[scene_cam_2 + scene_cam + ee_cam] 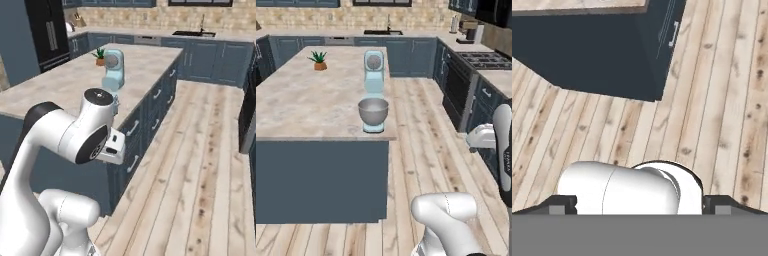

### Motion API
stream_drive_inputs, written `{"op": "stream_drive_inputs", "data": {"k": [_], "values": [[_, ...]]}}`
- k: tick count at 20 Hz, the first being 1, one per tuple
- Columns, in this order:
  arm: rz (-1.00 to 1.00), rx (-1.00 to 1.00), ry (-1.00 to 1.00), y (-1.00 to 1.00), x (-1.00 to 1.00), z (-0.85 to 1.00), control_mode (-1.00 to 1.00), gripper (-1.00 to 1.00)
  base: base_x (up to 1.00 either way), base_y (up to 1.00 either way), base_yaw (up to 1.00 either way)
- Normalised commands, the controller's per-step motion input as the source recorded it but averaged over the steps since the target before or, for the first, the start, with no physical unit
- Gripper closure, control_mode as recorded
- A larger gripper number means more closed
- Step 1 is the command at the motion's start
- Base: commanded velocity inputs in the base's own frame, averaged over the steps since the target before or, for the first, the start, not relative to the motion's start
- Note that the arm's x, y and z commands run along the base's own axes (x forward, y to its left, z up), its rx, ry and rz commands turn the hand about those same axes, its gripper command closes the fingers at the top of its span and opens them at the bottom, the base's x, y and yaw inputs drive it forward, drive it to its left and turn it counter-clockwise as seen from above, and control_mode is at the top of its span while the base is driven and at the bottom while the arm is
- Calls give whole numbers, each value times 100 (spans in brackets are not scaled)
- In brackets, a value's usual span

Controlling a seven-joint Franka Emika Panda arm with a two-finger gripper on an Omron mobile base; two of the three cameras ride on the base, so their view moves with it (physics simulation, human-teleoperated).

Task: Close the stand mixer head.

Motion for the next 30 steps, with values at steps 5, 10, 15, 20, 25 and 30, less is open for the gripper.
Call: {"op": "stream_drive_inputs", "data": {"k": [5, 10, 15, 20, 25, 30], "values": [[0, 0, 0, 0, 0, 0, 100, -100, -24, -45, 82], [0, 0, 0, 0, 0, 0, 100, -100, -35, -33, 83], [0, 0, 0, 0, 0, 0, 100, -100, -62, -44, 78], [0, 0, 0, 0, 0, 0, 100, -100, -81, -65, 70], [0, 0, 0, 0, 0, 0, 100, -100, -55, -70, 59], [0, 0, 0, 0, 0, 0, 100, -100, 41, -67, 16]]}}
